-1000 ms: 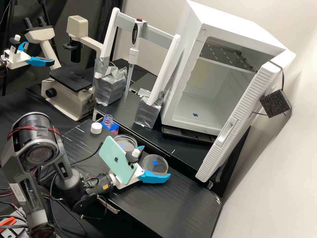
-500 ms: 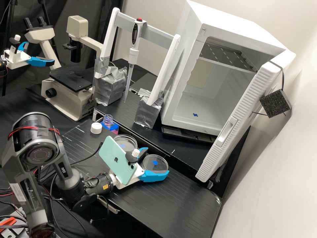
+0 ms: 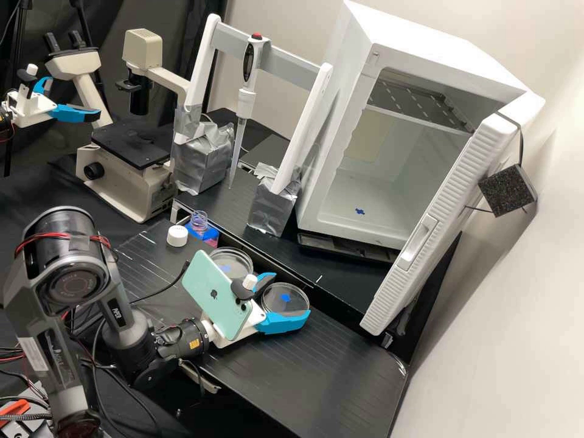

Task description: Close the lid

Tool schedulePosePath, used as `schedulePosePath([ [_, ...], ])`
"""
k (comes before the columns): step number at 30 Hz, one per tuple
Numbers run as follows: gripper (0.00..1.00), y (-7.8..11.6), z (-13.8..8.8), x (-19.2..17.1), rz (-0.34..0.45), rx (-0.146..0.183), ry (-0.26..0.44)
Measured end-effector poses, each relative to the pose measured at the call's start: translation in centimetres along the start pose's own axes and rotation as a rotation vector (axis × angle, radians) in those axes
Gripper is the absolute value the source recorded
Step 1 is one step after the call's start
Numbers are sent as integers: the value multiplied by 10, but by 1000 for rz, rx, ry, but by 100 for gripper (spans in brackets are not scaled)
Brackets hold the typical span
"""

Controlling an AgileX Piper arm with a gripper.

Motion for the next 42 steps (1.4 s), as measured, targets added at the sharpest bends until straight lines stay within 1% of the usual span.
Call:
schedulePosePath([
  [7,0,2,0,0,6,-3,1],
  [9,0,3,1,-1,6,2,-2],
  [12,0,11,2,-6,21,31,-30],
  [15,0,23,0,-12,85,69,-29],
  [17,0,31,-4,-16,129,92,-9],
  [18,0,35,-8,-19,151,102,16],
  [20,0,39,-12,-23,168,122,48],
  [22,0,41,-19,-26,164,130,93],
  [24,0,41,-25,-28,150,123,134],
  [25,0,39,-29,-29,136,124,159],
  [26,0,38,-32,-29,120,117,181],
  [28,0,33,-40,-30,76,104,230],
  [31,0,21,-53,-31,-20,86,321],
  [33,0,14,-59,-32,-70,68,365],
  [37,0,3,-66,-32,-138,32,420],
  [42,0,-9,-67,-29,-210,-13,441],
])
